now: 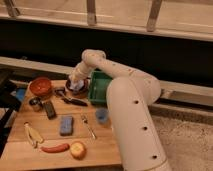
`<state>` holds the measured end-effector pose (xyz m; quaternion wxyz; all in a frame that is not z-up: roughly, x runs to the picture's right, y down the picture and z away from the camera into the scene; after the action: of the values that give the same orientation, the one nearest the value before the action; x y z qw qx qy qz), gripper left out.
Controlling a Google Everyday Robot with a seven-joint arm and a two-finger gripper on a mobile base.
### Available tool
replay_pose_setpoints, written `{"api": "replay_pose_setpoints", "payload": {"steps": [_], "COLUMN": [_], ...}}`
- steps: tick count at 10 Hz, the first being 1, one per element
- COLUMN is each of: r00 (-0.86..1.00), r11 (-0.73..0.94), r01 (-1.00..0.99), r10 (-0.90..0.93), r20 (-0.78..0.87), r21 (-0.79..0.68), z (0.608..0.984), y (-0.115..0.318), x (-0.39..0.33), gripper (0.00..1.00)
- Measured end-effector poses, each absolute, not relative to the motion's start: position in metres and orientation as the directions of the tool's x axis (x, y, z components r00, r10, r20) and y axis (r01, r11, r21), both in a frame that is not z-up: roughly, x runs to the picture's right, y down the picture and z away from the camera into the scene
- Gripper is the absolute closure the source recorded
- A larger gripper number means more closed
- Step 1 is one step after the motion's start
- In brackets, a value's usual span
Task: Wipe purple bowl with towel
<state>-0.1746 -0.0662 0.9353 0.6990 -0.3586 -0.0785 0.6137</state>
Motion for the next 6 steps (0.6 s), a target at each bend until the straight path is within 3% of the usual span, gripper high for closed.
{"api": "replay_pose_setpoints", "payload": {"steps": [6], "r00": [0.223], "r11": [-0.021], "r01": [-0.847], "r10": [0.893], "r20": [-0.391], "r21": [-0.531], "z": [0.916], "y": [-0.053], "x": [-0.101], "gripper": [1.00]}}
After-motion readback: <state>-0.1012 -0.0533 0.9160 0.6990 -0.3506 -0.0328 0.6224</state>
